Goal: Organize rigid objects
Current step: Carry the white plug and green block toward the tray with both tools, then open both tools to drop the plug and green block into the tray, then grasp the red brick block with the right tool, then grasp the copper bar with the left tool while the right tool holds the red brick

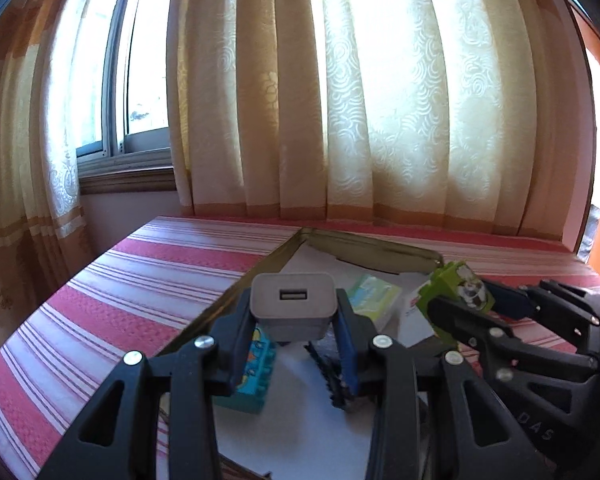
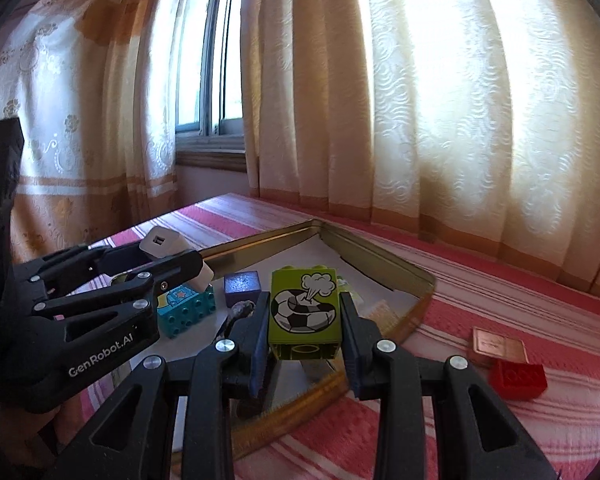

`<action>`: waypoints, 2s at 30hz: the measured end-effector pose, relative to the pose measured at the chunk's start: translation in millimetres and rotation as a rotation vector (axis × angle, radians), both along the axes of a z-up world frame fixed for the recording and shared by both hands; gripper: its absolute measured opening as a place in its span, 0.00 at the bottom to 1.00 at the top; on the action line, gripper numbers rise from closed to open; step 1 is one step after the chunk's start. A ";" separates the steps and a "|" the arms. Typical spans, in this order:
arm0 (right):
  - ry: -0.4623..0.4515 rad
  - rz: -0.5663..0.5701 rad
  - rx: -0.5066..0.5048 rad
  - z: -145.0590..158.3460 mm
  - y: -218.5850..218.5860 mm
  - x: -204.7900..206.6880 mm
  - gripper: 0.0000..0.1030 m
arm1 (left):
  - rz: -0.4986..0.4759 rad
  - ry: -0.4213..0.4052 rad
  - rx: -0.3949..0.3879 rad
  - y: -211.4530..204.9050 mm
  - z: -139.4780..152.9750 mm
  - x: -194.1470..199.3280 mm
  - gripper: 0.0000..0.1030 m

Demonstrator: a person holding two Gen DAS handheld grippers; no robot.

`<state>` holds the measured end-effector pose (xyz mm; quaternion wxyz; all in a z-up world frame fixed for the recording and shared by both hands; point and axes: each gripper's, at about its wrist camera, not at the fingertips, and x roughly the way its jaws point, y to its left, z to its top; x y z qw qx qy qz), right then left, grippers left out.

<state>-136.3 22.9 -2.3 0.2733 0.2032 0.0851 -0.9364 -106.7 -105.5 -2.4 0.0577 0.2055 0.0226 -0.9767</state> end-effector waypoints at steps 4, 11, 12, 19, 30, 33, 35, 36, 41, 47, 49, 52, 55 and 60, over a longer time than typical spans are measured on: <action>-0.037 0.000 0.032 -3.1 -13.5 -17.7 0.33 | 0.002 -0.032 -0.018 -1.2 1.8 -11.2 0.36; -0.092 0.008 0.053 -8.3 -25.3 -40.0 0.35 | 0.014 -0.094 -0.023 -7.5 -1.6 -30.0 0.43; -0.102 0.010 0.055 -9.2 -26.5 -41.8 0.41 | 0.032 -0.097 -0.031 -8.3 -1.9 -31.1 0.46; -0.081 -0.049 0.005 -2.6 -5.8 -43.1 0.70 | 0.139 -0.072 -0.017 -20.0 4.4 -21.9 1.00; -0.121 -0.340 0.050 -7.1 105.2 -60.8 0.78 | -0.067 -0.094 -0.043 69.8 5.3 -26.2 1.00; -0.186 -0.422 0.047 -16.4 136.0 -73.4 0.78 | -0.114 -0.114 -0.069 100.9 3.8 -30.4 1.00; -0.227 -0.439 0.047 -23.1 147.8 -79.3 0.78 | -0.144 -0.110 -0.076 117.1 6.4 -28.7 1.00; -0.246 -0.443 0.053 -26.8 150.9 -82.0 0.78 | -0.161 -0.098 -0.087 126.7 8.4 -27.5 1.00; -0.338 -0.420 0.033 -35.9 155.8 -95.2 0.78 | -0.187 -0.105 -0.150 158.7 6.8 -43.8 1.00; -0.435 -0.389 0.021 -47.9 155.2 -108.2 0.77 | -0.177 -0.134 -0.136 165.0 0.8 -65.7 1.00; -0.449 -0.384 0.001 -49.1 161.2 -109.0 0.65 | -0.184 -0.137 -0.139 169.3 -1.4 -68.7 1.00; -0.419 -0.408 0.007 -45.0 173.0 -104.9 0.65 | -0.201 -0.155 -0.132 179.3 -5.0 -75.8 1.00; -0.404 -0.464 0.006 -42.9 192.6 -105.1 0.65 | -0.245 -0.195 -0.120 198.1 -12.0 -90.0 1.00; -0.404 -0.578 -0.051 -37.7 241.9 -103.3 0.65 | -0.297 -0.242 -0.142 232.0 -24.6 -114.4 1.00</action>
